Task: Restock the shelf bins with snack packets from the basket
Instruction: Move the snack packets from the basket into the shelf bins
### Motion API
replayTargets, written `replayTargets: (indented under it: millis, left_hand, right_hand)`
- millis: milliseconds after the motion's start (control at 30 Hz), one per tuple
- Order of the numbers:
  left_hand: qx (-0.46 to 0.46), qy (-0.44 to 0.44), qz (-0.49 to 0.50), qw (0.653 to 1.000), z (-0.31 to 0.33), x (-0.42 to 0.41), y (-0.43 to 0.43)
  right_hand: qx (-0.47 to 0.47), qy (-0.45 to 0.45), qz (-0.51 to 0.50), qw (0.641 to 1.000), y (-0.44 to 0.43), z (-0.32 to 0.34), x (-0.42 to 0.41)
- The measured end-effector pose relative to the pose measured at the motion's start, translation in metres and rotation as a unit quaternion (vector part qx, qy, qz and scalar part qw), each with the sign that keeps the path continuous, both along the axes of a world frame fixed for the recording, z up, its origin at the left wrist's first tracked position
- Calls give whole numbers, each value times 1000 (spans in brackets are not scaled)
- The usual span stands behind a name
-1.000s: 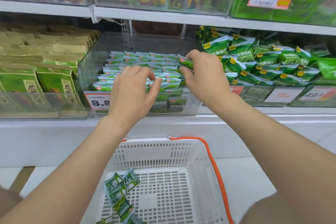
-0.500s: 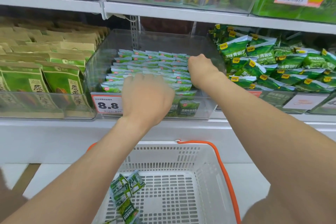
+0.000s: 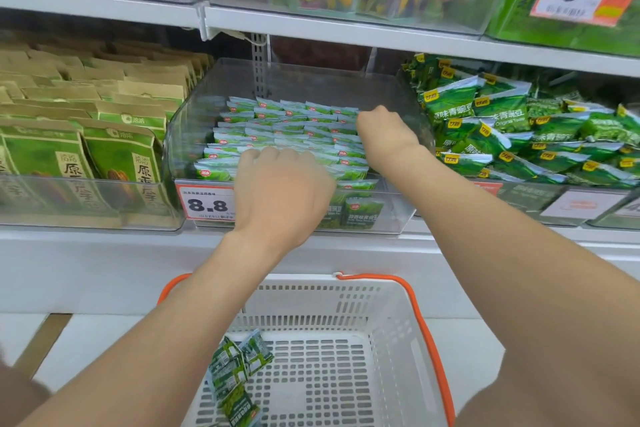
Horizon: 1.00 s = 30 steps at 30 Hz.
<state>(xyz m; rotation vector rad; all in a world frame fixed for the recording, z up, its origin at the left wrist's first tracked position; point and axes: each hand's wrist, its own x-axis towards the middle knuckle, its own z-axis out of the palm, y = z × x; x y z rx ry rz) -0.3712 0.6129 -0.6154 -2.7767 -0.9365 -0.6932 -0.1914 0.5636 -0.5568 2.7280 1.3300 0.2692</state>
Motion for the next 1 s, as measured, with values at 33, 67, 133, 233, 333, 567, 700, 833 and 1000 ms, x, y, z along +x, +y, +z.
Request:
replayTargets:
  millis: [33,67,133,233,333,567,700,833,1000]
  left_hand:
    - [1,-1,-1,1000,-1,0,1]
    - [1,-4,-4,1000,-1,-1,1]
    - [-1,-12,-8,1000,-1,-1,2]
    - [-9,-53,-40,998,1,-4,1]
    - [-42,-145,-145,978,0,-12,7]
    - [-43,-355,-211,910,-27,-44,-29]
    - [-218,-247,-172,929,-86,-60,-33]
    - [-297,-10,-105,949,-158,-85,-16]
    - [-393,245,-11,886,-252,-119,3]
  right_hand:
    - [3,20,-5,1000,-4,4,-3]
    - [4,36,-6,999,-9,8,-7]
    - [11,40,7,999,-23,19,-14]
    - [82,-10,49,995,-49,31,-31]
    - [148,-45,128,980,-68,35,-69]
    - [-138,24,267,954,-111,-13,-129]
    - [-260,90,237,932,-111,-62,-133]
    - [-354,115,258,892,-110,-102,-149]
    - [-423,116,303,846,-107,-136,-172]
